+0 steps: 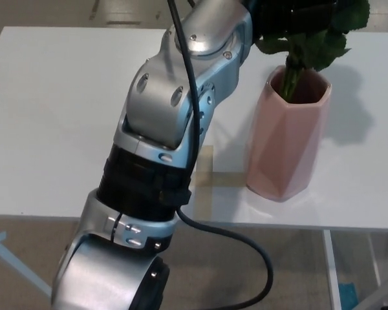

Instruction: Use the left hand to pick up the rose and then lift and insert it into the pink vase.

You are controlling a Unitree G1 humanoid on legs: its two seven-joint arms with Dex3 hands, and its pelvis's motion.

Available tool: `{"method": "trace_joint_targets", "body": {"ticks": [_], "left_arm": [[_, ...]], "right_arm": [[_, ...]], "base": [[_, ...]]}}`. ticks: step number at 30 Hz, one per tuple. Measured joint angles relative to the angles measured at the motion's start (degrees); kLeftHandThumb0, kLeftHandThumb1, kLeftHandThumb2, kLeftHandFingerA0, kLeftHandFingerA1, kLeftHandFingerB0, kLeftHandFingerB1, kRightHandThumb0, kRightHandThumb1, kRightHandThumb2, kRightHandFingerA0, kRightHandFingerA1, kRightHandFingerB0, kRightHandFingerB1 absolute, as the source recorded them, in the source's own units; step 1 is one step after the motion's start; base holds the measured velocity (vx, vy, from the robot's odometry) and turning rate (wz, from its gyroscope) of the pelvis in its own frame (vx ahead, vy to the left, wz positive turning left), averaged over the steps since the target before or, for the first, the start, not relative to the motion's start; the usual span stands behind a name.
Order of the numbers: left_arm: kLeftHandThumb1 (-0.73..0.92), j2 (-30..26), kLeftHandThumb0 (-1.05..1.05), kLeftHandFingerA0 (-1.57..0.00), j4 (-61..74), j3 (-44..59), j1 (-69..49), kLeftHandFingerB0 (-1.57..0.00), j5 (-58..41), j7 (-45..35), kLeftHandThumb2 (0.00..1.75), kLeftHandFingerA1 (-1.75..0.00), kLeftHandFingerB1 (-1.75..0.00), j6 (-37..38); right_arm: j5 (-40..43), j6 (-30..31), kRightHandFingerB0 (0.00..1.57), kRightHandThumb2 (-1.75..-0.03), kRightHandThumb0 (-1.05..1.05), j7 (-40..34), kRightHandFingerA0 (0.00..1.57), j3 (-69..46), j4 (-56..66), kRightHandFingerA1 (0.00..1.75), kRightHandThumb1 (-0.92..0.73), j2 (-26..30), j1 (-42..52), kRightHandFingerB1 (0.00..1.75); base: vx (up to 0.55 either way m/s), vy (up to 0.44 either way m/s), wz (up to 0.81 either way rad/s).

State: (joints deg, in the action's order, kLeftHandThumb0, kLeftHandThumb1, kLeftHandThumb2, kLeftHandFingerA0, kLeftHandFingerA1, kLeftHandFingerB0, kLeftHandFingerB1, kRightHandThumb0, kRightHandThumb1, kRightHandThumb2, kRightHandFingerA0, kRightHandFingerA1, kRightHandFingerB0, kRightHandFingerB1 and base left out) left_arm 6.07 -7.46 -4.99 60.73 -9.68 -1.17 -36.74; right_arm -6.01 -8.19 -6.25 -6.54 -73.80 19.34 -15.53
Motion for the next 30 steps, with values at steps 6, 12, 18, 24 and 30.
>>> {"method": "trace_joint_targets", "body": {"ticks": [6, 12, 18, 24, 30], "left_arm": [[0.82, -0.08, -0.19, -1.00, 0.05, -1.03, -1.13, -0.81, 0.49, 0.02, 0.65, -1.34, -0.71, 0.73], [0.82, -0.09, -0.19, -0.99, -0.19, -1.31, -1.60, -0.82, 0.82, 0.04, 0.66, -1.35, -0.69, 1.53], [0.79, -0.10, -0.22, -1.12, -0.60, -1.92, -1.78, -0.79, 1.09, -0.06, 0.63, -1.03, -0.49, 2.20], [0.68, -2.12, -0.41, -0.48, -1.35, -3.10, -1.58, -0.23, 0.27, -4.68, 0.62, -0.38, -0.29, 1.71], [0.47, -6.07, -0.89, 0.00, -2.47, -4.58, -0.27, 0.00, -0.68, -10.55, 0.59, 0.00, -0.02, -0.11]], "right_arm": [[0.02, 0.01, 0.61, -0.58, -0.27, 0.14, 0.72, -0.03, 0.00, 0.44, -0.63, 0.00, -0.18, 0.41], [0.04, 0.05, 0.61, -0.58, -0.27, 0.31, 0.72, -0.19, 0.02, 0.44, -0.63, 0.00, -0.32, 0.41], [0.11, 0.07, 0.61, -0.58, -0.27, 0.49, 0.72, -0.51, 0.02, 0.44, -0.63, 0.00, -0.46, 0.41], [0.12, 0.08, 0.61, -0.58, -0.27, 0.58, 0.72, -0.62, 0.04, 0.44, -0.63, 0.00, -0.62, 0.41], [0.11, 0.09, 0.61, -0.58, -0.26, 0.61, 0.72, -0.66, 0.05, 0.44, -0.63, 0.00, -0.74, 0.41]], "base": [[0.00, 0.000, 0.00], [0.00, 0.000, 0.00], [0.00, 0.000, 0.00], [0.00, 0.000, 0.00], [0.00, 0.000, 0.00]]}}
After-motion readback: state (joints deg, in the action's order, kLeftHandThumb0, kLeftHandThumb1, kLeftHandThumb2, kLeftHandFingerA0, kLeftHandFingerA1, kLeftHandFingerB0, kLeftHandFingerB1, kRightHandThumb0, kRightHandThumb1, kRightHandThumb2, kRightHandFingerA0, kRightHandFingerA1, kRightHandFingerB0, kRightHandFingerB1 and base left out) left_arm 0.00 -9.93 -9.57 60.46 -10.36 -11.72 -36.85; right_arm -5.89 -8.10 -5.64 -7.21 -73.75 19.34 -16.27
